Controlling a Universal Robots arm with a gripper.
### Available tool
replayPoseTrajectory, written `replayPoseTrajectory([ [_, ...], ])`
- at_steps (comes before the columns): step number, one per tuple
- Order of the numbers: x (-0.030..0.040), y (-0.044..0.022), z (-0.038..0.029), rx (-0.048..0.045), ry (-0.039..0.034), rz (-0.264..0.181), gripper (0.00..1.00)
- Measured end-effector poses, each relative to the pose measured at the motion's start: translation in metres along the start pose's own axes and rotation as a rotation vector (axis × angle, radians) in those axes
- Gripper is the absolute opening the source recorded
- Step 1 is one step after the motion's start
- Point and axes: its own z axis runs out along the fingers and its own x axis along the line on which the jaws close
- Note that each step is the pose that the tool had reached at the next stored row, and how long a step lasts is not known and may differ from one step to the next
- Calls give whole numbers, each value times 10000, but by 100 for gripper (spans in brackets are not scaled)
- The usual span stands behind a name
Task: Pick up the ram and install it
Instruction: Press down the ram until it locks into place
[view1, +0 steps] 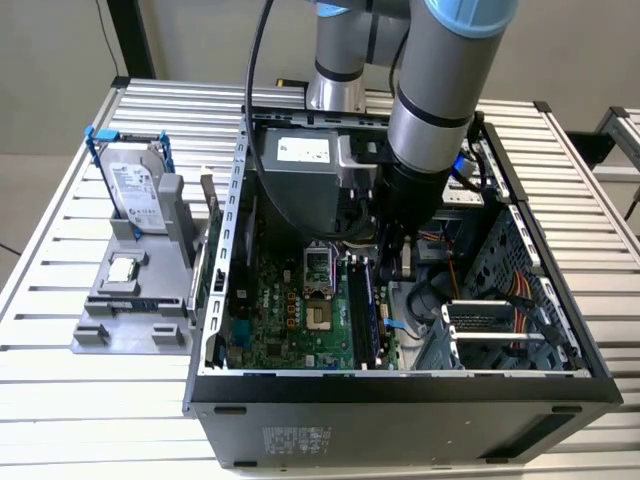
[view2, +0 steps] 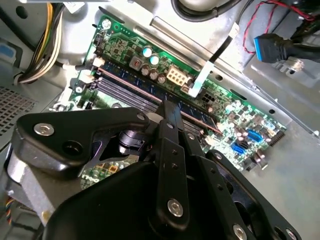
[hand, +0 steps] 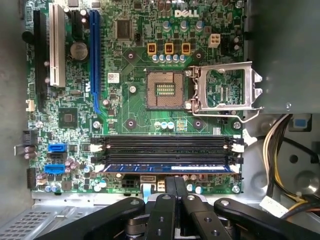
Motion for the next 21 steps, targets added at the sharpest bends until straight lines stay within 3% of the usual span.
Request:
replayPoseTrajectory([
  [6, 1, 1, -64, 1, 13, -1, 0],
  [11, 3, 4, -163, 1, 14, 0, 0],
  [21, 7, 8, -297, 1, 22, 1, 0],
])
